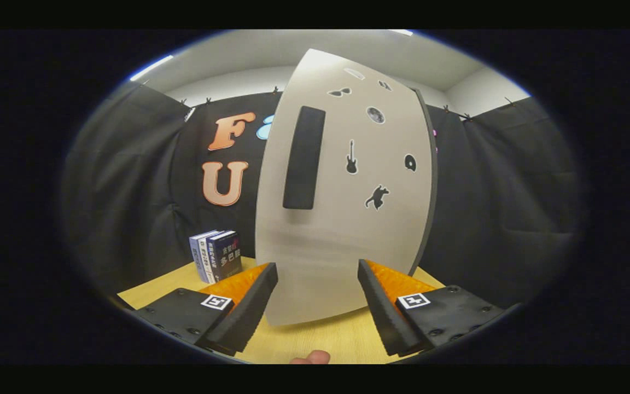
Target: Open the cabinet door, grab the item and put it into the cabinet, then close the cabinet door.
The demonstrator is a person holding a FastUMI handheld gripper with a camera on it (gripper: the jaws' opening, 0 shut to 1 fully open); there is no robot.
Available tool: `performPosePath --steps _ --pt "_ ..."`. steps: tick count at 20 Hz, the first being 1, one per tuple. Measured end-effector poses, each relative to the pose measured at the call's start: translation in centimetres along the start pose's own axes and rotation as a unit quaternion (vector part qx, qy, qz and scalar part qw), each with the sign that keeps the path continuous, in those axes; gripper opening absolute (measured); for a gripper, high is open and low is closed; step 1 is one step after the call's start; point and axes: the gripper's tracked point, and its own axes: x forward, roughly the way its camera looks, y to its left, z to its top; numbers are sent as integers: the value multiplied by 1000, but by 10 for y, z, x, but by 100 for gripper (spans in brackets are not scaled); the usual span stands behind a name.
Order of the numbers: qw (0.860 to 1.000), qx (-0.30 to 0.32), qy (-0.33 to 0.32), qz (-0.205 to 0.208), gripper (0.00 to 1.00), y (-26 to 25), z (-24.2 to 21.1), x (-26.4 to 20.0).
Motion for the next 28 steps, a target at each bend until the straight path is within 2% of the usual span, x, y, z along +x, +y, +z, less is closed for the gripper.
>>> performPosePath --steps 10,19,28 --pt "1000 -4 -3 24 95 37 5 73" --pt "1000 14 -6 12 92 46 9 145" --pt "1000 15 -8 -23 91 53 15 208"
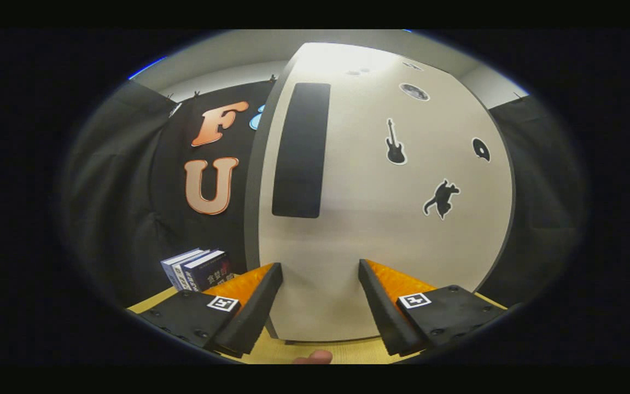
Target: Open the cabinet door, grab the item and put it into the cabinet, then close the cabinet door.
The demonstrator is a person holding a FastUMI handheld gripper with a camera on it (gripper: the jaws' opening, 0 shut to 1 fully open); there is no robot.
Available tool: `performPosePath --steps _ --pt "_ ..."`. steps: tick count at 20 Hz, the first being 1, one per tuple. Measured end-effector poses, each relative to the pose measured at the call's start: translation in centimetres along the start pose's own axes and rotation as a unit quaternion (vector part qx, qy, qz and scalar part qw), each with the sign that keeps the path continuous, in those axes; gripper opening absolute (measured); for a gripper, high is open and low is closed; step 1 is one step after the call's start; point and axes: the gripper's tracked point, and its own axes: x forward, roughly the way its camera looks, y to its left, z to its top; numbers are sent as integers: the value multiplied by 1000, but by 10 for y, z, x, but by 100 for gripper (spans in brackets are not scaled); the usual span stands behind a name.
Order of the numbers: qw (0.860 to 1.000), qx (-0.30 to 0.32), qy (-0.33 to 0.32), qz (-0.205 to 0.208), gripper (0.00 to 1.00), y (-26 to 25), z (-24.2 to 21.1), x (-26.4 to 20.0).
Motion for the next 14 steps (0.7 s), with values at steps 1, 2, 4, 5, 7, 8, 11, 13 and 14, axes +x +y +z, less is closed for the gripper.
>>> performPosePath --steps 1,2,4,5,7,8,11,13,14 --pt "1000 -3 1 -3 91 0 -1 4" --pt "1000 -6 1 -2 91 1 -1 5" --pt "1000 1 -3 -4 92 1 0 3" --pt "1000 8 -5 -4 92 0 0 3" --pt "1000 8 1 -6 92 -2 -3 3" --pt "1000 3 7 -15 92 -6 -6 1" --pt "1000 -5 -1 -18 96 -13 3 -17" --pt "1000 1 -13 -11 96 -16 11 -36" --pt "1000 3 -17 -10 96 -20 14 -46"
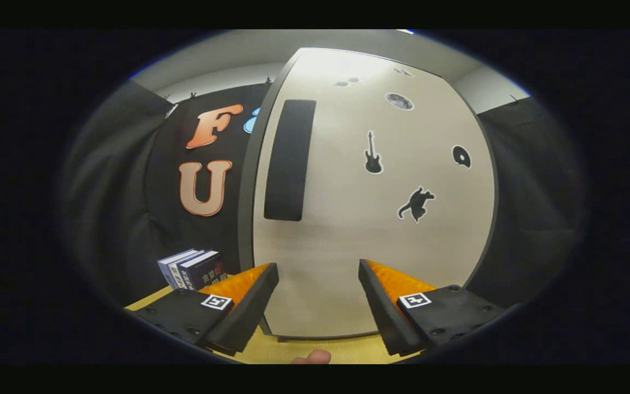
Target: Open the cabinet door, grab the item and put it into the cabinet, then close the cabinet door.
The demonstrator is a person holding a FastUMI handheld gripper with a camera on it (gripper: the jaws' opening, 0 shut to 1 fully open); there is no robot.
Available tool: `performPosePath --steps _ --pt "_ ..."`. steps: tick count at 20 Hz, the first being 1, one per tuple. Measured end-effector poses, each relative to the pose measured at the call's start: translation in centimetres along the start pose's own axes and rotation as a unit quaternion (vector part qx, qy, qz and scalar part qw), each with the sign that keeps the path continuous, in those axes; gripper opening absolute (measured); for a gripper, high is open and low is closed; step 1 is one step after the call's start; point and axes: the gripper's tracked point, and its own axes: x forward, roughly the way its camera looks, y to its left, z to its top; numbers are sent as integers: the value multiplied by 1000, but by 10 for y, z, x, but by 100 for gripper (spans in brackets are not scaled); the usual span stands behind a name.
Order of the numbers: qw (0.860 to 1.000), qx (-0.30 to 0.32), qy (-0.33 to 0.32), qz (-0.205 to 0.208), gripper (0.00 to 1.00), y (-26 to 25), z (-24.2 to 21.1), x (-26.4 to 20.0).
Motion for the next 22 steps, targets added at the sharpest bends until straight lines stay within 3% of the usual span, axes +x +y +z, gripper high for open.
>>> performPosePath --steps 13,22 --pt "999 6 -40 24 95 -68 40 -157" --pt "998 5 -47 37 95 -95 42 -227"
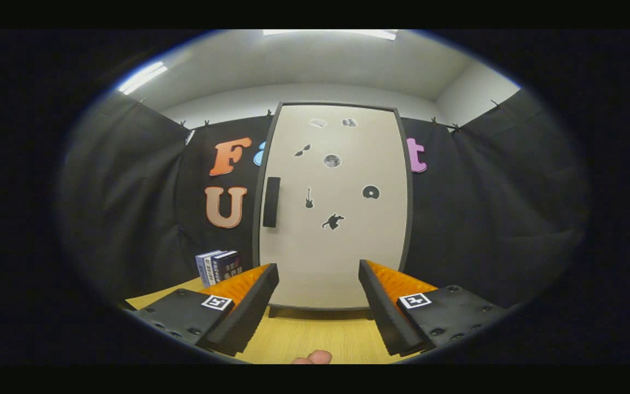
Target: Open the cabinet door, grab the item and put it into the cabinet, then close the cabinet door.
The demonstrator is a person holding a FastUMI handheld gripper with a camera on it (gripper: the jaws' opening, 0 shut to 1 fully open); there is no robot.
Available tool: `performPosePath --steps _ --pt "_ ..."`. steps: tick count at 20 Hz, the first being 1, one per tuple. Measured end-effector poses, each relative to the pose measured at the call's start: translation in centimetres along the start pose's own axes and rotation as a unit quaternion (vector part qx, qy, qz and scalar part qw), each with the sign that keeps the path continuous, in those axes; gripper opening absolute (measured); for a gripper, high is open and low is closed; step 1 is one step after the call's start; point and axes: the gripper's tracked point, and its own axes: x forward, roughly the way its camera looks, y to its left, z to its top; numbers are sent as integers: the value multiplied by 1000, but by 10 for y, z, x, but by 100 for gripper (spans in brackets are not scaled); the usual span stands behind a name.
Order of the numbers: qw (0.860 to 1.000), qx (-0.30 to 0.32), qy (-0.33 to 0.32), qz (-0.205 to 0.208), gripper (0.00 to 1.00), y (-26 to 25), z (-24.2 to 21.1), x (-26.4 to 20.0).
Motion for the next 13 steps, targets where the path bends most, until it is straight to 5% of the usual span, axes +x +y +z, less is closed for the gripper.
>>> performPosePath --steps 13 --pt "1000 -17 7 8 96 8 -11 -4"
